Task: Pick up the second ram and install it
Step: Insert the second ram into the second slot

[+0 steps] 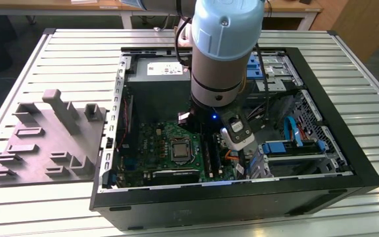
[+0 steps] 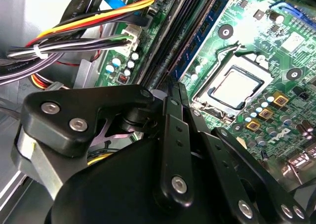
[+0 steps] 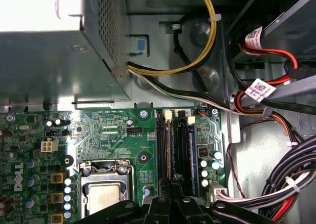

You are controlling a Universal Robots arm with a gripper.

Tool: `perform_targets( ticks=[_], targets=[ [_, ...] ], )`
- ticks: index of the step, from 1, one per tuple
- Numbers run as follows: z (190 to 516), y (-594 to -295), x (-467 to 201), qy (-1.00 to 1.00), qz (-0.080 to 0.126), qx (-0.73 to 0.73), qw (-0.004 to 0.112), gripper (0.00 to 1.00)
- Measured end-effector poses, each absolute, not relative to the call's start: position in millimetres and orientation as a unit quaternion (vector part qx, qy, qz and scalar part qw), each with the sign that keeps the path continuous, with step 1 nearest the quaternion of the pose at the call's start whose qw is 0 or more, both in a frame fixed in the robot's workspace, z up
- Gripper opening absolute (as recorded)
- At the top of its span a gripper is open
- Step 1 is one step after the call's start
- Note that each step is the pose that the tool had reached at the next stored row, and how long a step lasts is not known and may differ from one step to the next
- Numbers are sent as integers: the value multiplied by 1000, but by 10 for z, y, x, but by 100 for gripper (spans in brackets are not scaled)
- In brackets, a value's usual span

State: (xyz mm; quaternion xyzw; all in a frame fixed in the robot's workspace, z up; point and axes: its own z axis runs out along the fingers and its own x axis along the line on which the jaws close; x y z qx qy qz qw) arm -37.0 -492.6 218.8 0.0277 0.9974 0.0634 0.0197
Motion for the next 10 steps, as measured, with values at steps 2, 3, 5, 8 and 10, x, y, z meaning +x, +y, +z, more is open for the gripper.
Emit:
perform_targets(
  ticks=[2,3,5,8,10],
  targets=[
    [2187,-4927,-370,997,63,28,20,11],
    [2187,-4927,-370,997,63,28,20,11],
    [2184,-4929,-370,997,63,28,20,11],
    [2174,-4929,-370,997,63,28,20,11],
    [2168,-4929,-370,997,63,28,20,11]
  ],
)
